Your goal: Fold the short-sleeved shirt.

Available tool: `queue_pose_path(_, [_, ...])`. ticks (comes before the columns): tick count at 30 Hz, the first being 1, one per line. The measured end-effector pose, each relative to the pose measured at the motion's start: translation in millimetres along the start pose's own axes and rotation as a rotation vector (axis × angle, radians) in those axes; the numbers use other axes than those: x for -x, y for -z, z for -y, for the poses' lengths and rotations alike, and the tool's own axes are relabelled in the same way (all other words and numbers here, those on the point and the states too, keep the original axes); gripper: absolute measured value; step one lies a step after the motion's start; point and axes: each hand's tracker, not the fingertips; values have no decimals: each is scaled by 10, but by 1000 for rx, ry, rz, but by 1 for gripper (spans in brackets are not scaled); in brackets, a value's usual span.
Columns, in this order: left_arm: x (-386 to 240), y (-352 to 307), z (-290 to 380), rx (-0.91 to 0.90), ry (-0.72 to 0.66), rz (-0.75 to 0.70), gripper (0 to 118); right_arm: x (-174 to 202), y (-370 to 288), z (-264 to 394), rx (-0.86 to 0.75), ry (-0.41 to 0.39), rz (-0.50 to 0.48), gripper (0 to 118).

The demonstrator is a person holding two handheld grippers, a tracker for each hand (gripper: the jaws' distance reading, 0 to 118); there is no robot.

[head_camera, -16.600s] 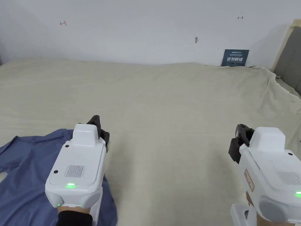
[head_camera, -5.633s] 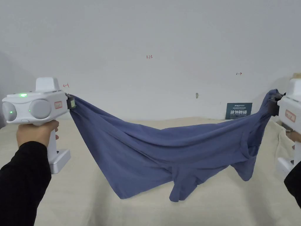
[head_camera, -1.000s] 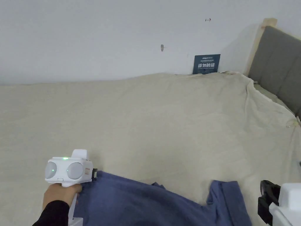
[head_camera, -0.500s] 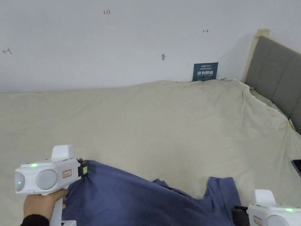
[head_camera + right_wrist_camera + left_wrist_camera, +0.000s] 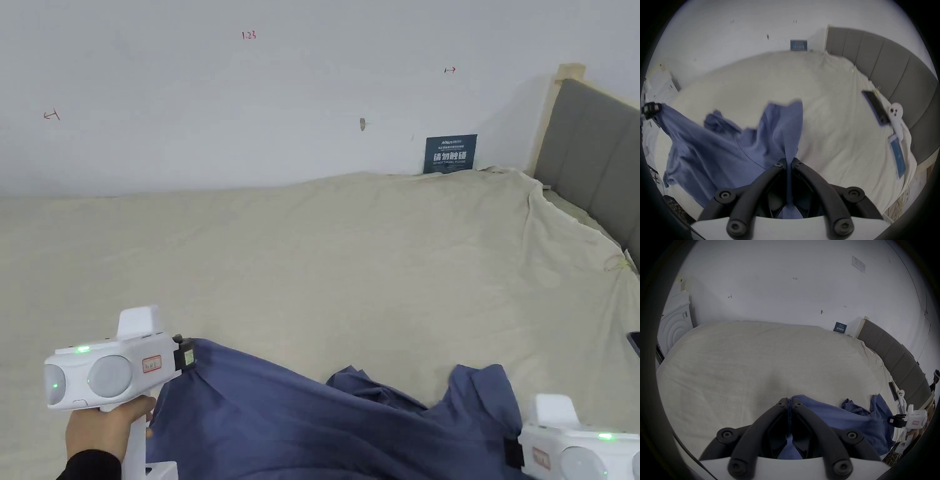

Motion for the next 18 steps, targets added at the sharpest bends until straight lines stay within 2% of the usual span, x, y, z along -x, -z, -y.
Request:
queue_pose_path(3, [85,-218,-58,-31,-27,-11,1,-20,-433,-265,-127,-37,-16,2])
queue_pose_path(7, [206,-578,-213,-94,-54,-16,1,-52,-938,-673,-280,-44,-63,2])
queue_pose_path(15, [356,-1341,-777,-252,-39,-72,1,205,-1613,-1493,-504,-89,-168,2])
queue_pose_path(18, [356,-1587,-1016,-301,-39,-90,1,333,-1776,-1792,-561,-119,-165,2])
